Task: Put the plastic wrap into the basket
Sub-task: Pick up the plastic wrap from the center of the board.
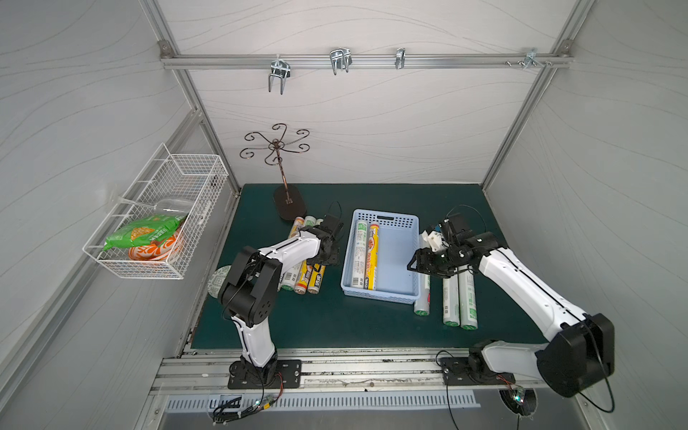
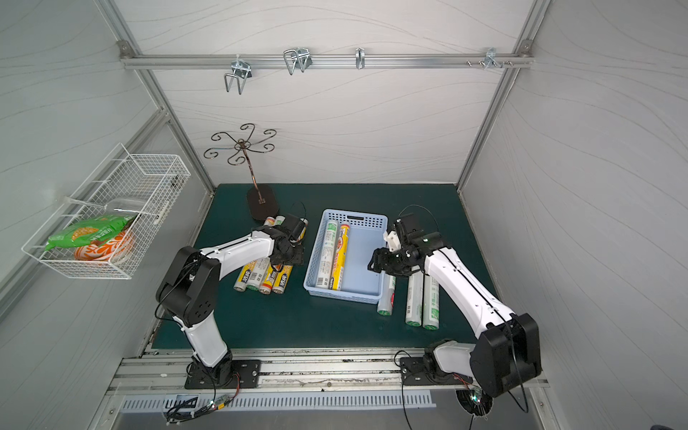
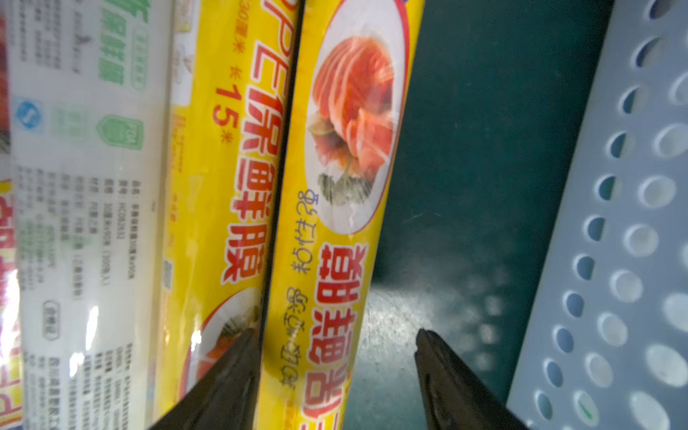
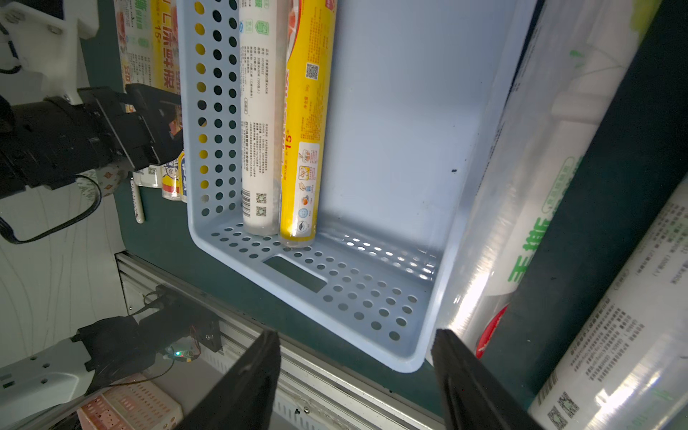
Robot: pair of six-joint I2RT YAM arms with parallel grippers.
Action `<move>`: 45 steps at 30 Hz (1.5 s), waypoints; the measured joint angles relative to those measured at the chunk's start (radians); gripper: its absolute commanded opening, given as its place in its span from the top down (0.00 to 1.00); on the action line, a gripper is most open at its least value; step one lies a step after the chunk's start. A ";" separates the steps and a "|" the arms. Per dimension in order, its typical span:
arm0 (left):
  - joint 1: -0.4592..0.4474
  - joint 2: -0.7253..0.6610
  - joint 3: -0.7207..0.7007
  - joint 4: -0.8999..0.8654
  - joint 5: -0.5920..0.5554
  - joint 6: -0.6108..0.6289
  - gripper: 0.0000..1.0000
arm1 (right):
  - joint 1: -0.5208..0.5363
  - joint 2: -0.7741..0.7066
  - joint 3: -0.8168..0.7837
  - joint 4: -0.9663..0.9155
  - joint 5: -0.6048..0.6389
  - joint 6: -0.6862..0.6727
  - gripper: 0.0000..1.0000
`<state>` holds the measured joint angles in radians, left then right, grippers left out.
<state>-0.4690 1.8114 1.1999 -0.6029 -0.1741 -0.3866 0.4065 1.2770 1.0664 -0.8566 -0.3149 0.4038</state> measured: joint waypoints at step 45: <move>0.006 0.047 0.100 -0.047 0.084 0.038 0.66 | -0.105 -0.022 0.000 -0.015 -0.032 -0.036 0.30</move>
<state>-0.4625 1.8584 1.2995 -0.6502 -0.0902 -0.3485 0.3016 1.2552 1.0664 -0.8719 -0.3466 0.3679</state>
